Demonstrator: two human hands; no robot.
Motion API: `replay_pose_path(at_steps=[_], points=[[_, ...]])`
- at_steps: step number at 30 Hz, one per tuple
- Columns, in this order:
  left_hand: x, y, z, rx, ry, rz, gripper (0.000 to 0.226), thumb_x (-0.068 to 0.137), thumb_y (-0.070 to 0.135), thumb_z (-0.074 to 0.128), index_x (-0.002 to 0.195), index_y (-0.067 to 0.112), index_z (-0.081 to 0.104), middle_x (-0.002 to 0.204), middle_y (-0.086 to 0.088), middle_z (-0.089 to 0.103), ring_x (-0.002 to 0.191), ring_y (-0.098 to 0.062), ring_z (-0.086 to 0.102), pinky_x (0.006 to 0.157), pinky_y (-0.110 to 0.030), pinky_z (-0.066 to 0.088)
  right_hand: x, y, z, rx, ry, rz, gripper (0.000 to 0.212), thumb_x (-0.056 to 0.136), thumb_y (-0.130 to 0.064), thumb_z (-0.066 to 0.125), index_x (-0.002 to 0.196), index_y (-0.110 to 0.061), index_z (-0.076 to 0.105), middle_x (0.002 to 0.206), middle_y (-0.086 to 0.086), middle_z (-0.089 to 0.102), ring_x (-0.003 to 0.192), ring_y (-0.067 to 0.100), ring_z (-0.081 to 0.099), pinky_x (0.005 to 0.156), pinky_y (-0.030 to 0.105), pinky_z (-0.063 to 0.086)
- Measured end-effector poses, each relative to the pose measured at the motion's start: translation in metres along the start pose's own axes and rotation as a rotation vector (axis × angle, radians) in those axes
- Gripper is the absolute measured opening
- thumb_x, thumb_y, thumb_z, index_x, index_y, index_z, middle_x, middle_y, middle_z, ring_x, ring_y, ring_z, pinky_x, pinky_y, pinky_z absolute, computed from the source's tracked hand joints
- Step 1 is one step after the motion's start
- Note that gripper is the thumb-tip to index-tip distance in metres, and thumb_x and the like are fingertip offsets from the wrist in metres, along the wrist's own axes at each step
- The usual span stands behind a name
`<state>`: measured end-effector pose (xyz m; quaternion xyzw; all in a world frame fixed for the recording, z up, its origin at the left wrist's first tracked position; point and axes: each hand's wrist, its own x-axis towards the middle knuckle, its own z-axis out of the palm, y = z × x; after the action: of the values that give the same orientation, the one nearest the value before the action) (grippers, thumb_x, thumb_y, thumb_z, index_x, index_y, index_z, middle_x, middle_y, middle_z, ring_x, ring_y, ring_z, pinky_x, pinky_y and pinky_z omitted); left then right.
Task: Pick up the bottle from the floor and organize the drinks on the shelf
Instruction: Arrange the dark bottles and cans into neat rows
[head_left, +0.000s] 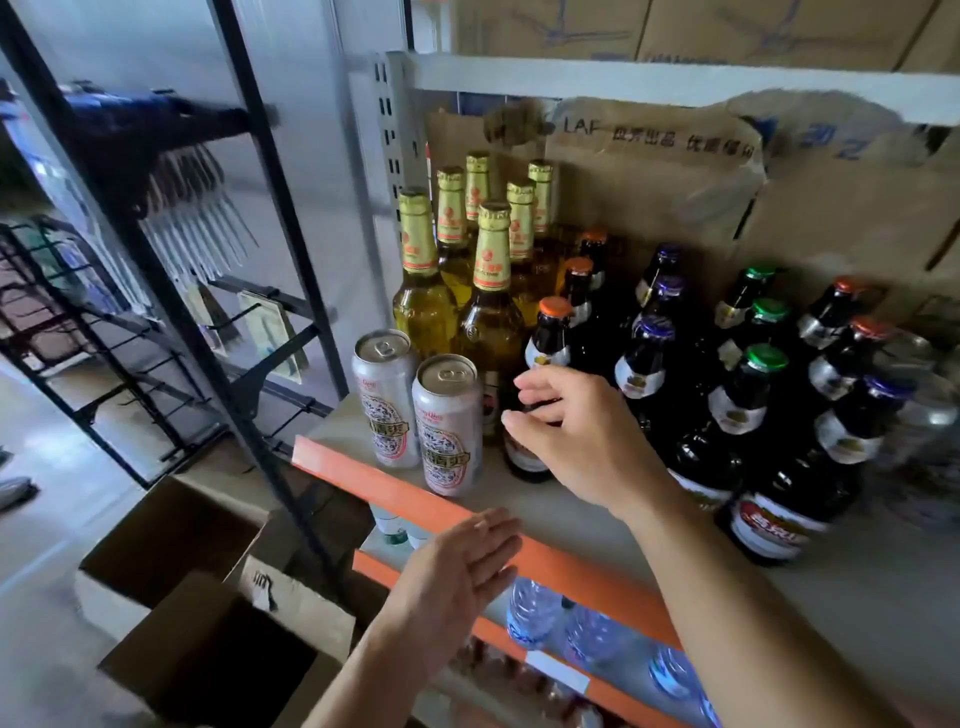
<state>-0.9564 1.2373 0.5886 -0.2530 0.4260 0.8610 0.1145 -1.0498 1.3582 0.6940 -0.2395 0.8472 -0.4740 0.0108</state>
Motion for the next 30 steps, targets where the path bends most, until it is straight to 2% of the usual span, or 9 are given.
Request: replay_pose_path(at_steps=[4,6,8,9,13,17,21,25,30], points=[[-0.003,0.014,-0.03,-0.08,0.036,0.027,0.029,0.097,0.017,0.041,0.117,0.009,0.06,0.108,-0.004,0.073,0.103,-0.014,0.065,0.079,-0.03,0.05,0.024,-0.011,0.034,-0.087,0.024,-0.047,0.058,0.08,-0.034,0.073,0.132,-0.016,0.054,0.114,-0.008,0.061,0.107,0.007,0.058,0.075,0.009,0.038],[-0.002,0.019,-0.042,-0.104,0.069,0.038,0.028,0.097,0.016,0.041,0.117,0.008,0.059,0.108,-0.007,0.073,0.104,-0.016,0.064,0.078,-0.031,0.05,0.032,-0.016,0.049,-0.082,0.009,-0.058,0.055,0.076,-0.037,0.075,0.124,-0.016,0.056,0.109,-0.011,0.062,0.104,0.007,0.059,0.079,0.012,0.042],[-0.001,0.023,-0.051,-0.12,0.099,0.046,0.027,0.097,0.014,0.041,0.116,0.008,0.058,0.107,-0.008,0.072,0.106,-0.02,0.063,0.08,-0.032,0.05,0.036,-0.018,0.062,-0.067,-0.011,-0.034,0.057,0.074,-0.039,0.077,0.121,-0.015,0.057,0.111,-0.004,0.066,0.103,0.012,0.061,0.088,0.024,0.048],[0.0,0.025,-0.054,-0.125,0.112,0.048,0.025,0.096,0.014,0.041,0.115,0.008,0.058,0.106,-0.009,0.073,0.106,-0.021,0.063,0.08,-0.032,0.05,0.036,-0.019,0.066,-0.052,0.011,-0.024,0.054,0.072,-0.039,0.079,0.117,-0.016,0.059,0.107,-0.004,0.068,0.099,0.01,0.063,0.087,0.025,0.05],[0.004,0.029,-0.059,-0.143,0.149,0.04,0.021,0.096,0.013,0.044,0.109,0.007,0.059,0.098,-0.012,0.075,0.104,-0.025,0.064,0.079,-0.035,0.051,0.031,-0.018,0.069,0.002,0.13,-0.027,0.032,0.066,-0.036,0.082,0.089,-0.03,0.061,0.079,-0.019,0.067,0.076,-0.008,0.061,0.064,0.005,0.043],[0.007,0.03,-0.052,-0.16,0.17,0.039,0.018,0.097,0.015,0.043,0.103,0.007,0.057,0.102,-0.016,0.07,0.101,-0.027,0.064,0.082,-0.037,0.049,0.019,-0.013,0.058,0.061,0.164,-0.027,0.028,0.067,-0.037,0.08,0.089,-0.027,0.066,0.078,-0.017,0.07,0.076,-0.005,0.063,0.064,0.009,0.046],[0.011,0.028,-0.042,-0.165,0.162,0.041,0.023,0.097,0.016,0.041,0.102,0.005,0.061,0.096,-0.015,0.073,0.094,-0.026,0.067,0.074,-0.036,0.05,0.006,-0.01,0.035,0.185,0.22,-0.004,0.024,0.067,-0.039,0.073,0.089,-0.029,0.068,0.082,-0.021,0.07,0.079,-0.005,0.064,0.066,0.006,0.043],[0.014,0.023,-0.025,-0.098,0.113,0.036,0.025,0.095,0.016,0.046,0.087,0.003,0.066,0.074,-0.013,0.073,0.067,-0.02,0.072,0.073,-0.036,0.051,-0.012,-0.003,0.007,0.264,0.266,0.032,0.036,0.067,-0.043,0.073,0.098,-0.026,0.069,0.087,-0.012,0.073,0.084,0.004,0.068,0.074,0.023,0.052],[0.017,0.006,0.006,-0.025,-0.001,0.013,0.035,0.091,0.012,0.045,0.071,0.004,0.072,0.07,-0.012,0.072,0.063,-0.02,0.072,0.069,-0.034,0.049,-0.042,0.01,-0.032,0.215,0.327,0.036,0.037,0.071,-0.048,0.07,0.097,-0.022,0.068,0.085,-0.005,0.072,0.081,0.013,0.067,0.075,0.04,0.054]])
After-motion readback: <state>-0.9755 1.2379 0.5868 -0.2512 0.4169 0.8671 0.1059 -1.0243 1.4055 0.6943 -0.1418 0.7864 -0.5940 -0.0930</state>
